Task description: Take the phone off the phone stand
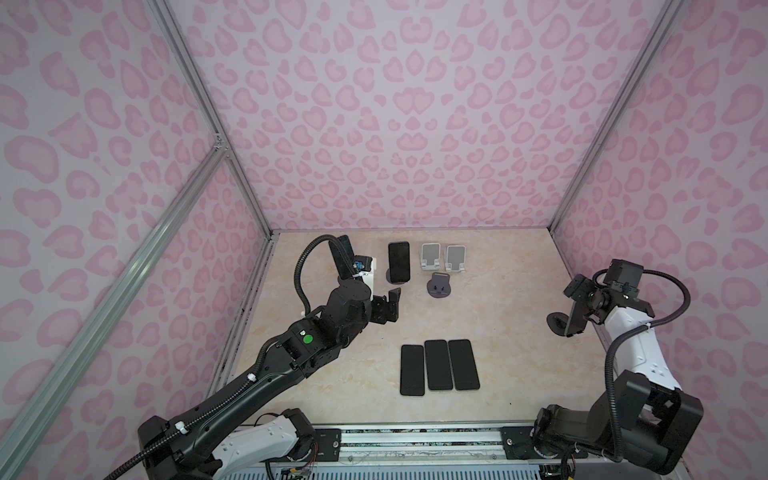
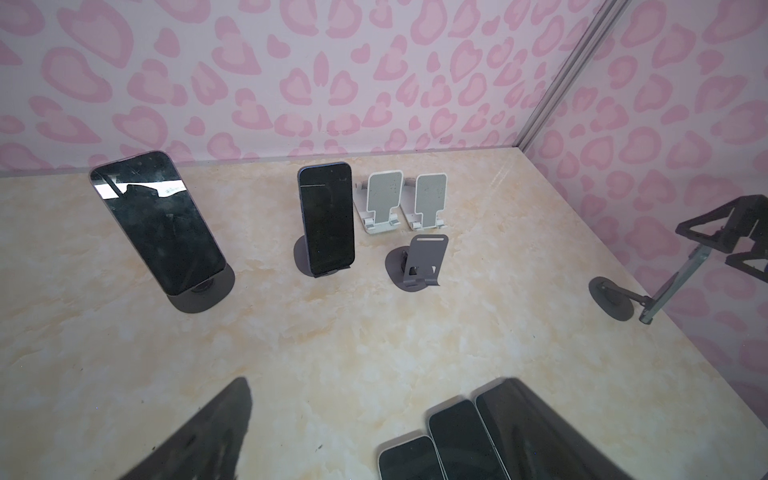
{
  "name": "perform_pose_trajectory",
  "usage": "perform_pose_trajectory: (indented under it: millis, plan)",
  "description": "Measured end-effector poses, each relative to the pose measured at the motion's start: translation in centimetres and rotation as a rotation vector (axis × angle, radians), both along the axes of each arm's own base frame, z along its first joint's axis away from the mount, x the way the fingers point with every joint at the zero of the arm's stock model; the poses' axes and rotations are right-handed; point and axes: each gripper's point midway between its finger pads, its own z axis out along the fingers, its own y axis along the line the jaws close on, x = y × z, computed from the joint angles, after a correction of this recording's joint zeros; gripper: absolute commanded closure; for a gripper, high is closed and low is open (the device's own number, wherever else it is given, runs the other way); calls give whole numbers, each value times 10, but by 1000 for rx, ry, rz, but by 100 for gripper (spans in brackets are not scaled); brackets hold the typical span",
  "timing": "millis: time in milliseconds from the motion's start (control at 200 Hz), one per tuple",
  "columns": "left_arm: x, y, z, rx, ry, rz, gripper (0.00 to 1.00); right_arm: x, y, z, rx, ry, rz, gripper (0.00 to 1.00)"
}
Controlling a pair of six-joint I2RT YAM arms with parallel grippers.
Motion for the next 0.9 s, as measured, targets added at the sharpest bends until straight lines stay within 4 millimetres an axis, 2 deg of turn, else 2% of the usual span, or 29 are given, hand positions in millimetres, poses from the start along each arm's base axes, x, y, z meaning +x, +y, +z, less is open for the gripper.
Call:
perform_pose_trajectory:
  millis: [60, 145, 185, 205, 250, 355, 515, 610, 720, 900]
  plan:
    - [1, 1, 0, 5, -3, 5, 5, 0, 2, 11, -1, -38, 1, 8]
    - [1, 2, 0, 13, -8, 10, 5, 1, 4, 30, 1, -97, -10, 27]
    - [2, 3, 1, 16, -11, 13, 5, 2, 3, 39, 3, -130, -30, 49]
    - [2, 3, 1, 21, -14, 14, 5, 0, 2, 43, 4, -144, -46, 67]
    - [2, 4, 1, 22, -17, 16, 5, -3, -3, 50, 11, -177, -79, 99]
    - [2, 6, 4, 25, -27, 21, 5, -12, -22, 56, 47, -241, -190, 100]
    - [2, 7, 5, 26, -30, 26, 5, -29, -41, 46, 118, -317, -321, 100]
    - [2, 7, 4, 26, -31, 26, 5, -44, -60, 29, 174, -352, -434, 100]
    - [3, 8, 3, 29, -31, 28, 5, -52, -77, 10, 254, -387, -507, 100]
    - [3, 7, 1, 32, -28, 28, 5, -53, -87, -27, 402, -408, -553, 100]
